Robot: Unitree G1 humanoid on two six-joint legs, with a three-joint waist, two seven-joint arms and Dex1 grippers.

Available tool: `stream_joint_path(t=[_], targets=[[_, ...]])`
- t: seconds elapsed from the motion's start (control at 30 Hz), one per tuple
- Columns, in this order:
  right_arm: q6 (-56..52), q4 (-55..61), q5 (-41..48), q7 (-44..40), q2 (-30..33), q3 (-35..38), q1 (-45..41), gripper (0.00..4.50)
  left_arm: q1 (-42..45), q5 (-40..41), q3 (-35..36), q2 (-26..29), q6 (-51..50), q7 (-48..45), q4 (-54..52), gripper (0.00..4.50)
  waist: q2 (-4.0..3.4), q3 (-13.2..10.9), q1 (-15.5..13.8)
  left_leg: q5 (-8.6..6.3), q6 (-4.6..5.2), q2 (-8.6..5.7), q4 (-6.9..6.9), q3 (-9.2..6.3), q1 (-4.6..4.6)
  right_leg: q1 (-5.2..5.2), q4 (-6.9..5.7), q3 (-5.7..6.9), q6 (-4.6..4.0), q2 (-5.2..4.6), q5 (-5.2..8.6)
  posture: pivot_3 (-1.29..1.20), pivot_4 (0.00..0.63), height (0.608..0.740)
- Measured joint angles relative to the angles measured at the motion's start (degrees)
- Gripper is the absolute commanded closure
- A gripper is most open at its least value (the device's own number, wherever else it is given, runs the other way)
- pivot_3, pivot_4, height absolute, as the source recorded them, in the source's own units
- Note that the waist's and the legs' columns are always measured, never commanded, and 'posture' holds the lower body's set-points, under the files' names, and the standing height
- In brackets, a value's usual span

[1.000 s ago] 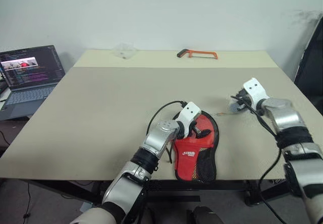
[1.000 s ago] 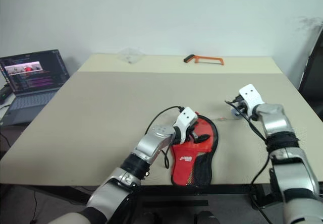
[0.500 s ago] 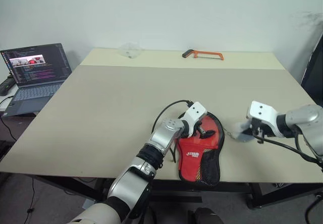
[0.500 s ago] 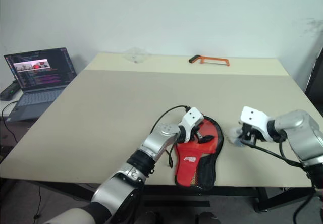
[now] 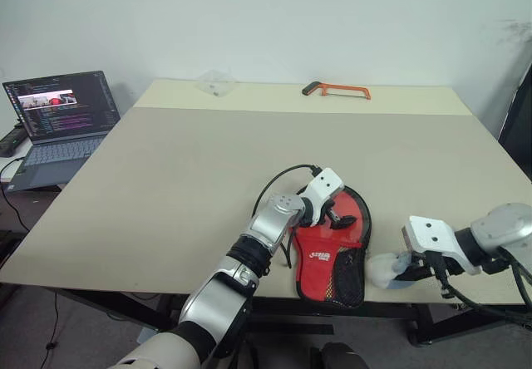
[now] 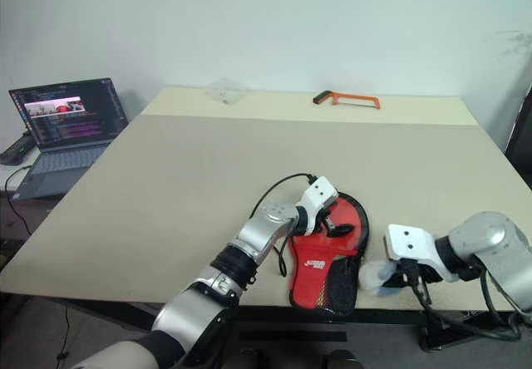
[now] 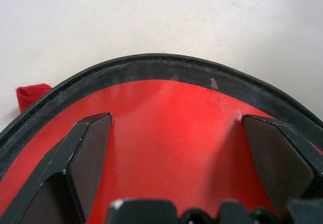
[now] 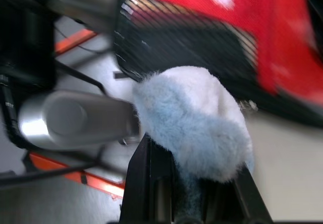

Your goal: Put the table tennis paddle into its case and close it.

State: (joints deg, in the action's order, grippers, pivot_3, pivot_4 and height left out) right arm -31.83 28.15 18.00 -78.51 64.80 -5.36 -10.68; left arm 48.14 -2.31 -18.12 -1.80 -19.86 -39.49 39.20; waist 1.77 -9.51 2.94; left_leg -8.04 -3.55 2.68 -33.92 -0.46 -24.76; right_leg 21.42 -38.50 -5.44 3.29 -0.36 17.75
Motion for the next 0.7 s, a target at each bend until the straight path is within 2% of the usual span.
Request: stream_joint_path(t=[0.33,0.7], targets=[[-0.2,12.8,5.0,-1.7,3.2,-2.0,11.7,4.33,1.0,-0.8,-0.1,-0.6,0.4,-0.1,1.9,0.0,0.23,0.1,-0.1,-0.23,-0.33,-0.07,-0.02,-0.24,-0.01,-0.27,0.44,0.23,0.04,-0.09,-0.03,0.0,0.15,0.74],[-3.0,11.6,7.4,1.2,3.1,-1.8,10.9,4.33,1.7,-1.3,-0.1,-0.9,1.0,-0.4,3.1,0.0,0.42,0.1,-0.5,-0.26,-0.28,-0.12,-0.02,-0.28,-0.04,-0.31,0.51,0.3,0.07,-0.17,-0.06,0.0,0.15,0.74]])
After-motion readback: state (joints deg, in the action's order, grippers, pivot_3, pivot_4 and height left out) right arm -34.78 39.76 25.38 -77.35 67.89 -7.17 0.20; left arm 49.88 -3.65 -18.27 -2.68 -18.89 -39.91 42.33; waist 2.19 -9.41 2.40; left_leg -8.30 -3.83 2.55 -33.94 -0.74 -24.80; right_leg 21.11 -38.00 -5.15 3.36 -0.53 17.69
